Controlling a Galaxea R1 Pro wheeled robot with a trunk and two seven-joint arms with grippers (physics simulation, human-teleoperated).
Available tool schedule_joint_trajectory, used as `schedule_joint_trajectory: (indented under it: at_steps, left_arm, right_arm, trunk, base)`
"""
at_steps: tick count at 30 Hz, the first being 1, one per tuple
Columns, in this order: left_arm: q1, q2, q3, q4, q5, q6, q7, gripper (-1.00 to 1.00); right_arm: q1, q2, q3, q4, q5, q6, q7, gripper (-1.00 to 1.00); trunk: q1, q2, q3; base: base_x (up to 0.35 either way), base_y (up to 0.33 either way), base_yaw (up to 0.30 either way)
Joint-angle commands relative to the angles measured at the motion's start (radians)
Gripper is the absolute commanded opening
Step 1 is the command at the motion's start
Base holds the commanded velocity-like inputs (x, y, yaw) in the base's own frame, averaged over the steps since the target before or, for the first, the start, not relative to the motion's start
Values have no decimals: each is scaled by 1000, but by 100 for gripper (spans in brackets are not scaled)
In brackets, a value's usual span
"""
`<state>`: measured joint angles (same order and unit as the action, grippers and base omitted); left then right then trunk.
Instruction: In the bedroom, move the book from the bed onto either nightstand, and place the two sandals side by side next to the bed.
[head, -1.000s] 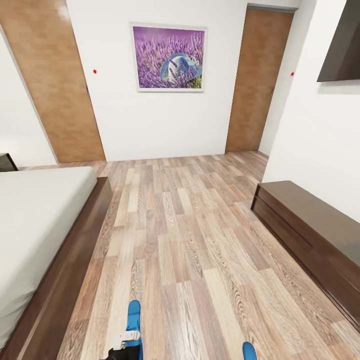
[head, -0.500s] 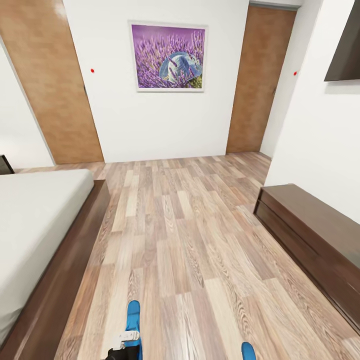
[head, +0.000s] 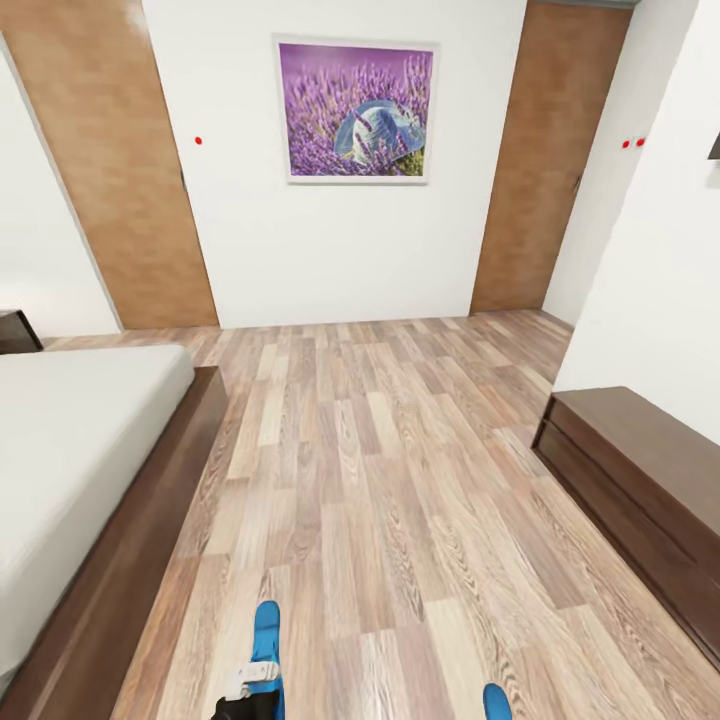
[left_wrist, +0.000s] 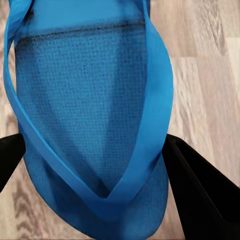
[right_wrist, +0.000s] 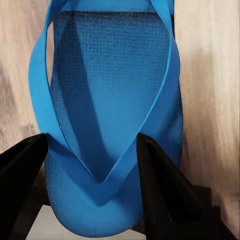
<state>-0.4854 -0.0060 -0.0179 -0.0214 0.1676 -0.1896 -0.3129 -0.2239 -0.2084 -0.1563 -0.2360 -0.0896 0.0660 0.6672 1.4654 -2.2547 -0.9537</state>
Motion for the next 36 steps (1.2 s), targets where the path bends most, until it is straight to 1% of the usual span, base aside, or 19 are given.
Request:
schedule_joint_trajectory:
  at_steps: [1, 36]
  left_arm:
    - [-1, 0, -2, 1, 9, -2, -3, -100]
    - [-1, 0, -2, 2, 12, -2, -3, -100]
  right_arm:
    - [0, 0, -2, 0, -10, 7, 4, -100]
    - [0, 0, -1, 0, -10, 6, 4, -100]
  trunk:
    - [0, 0, -1]
    - [0, 0, -1]
  base:
    - [323, 0, 125]
    - [323, 0, 6]
